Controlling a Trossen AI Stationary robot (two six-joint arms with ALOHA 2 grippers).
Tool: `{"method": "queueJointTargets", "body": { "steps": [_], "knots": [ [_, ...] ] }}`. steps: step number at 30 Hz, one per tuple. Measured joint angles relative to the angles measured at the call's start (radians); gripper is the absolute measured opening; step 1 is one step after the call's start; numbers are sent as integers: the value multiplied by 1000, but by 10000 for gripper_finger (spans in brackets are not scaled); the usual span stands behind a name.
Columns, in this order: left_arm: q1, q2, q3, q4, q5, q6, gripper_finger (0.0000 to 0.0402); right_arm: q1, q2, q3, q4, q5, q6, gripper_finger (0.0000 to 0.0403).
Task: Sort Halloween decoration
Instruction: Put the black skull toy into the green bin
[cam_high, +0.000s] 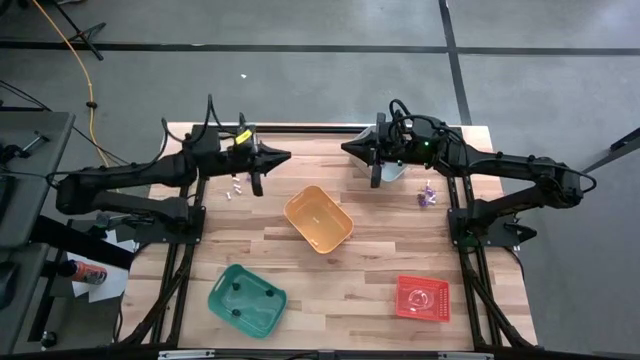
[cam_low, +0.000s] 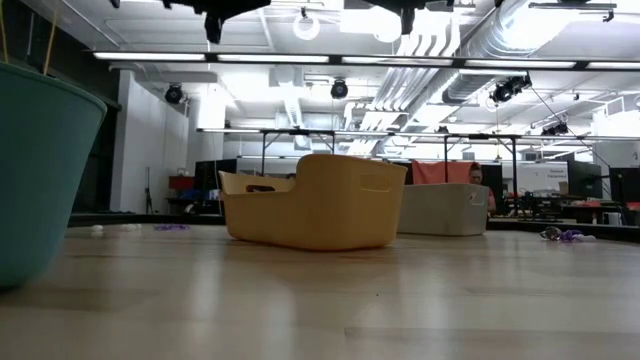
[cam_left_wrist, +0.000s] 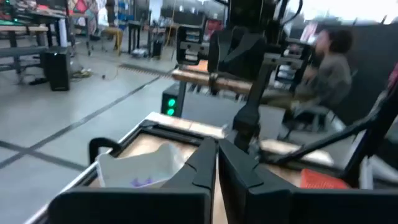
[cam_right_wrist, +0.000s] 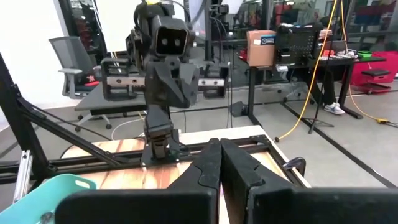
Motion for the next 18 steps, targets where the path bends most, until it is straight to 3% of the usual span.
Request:
{"method": "queueJointTargets", "body": {
  "steps": [5, 14, 18],
  "knots": [
    [0, -10, -48, 113, 1, -44, 2, 0, 0, 0, 0, -15, 0, 0],
    [0, -9, -49, 121, -33, -44, 1, 0, 0, -1, -1, -15, 6, 0],
    [0, -9, -49, 120, -40, -43, 1, -14, -1, -1, -105, 75, 170, 2]
  ]
}}
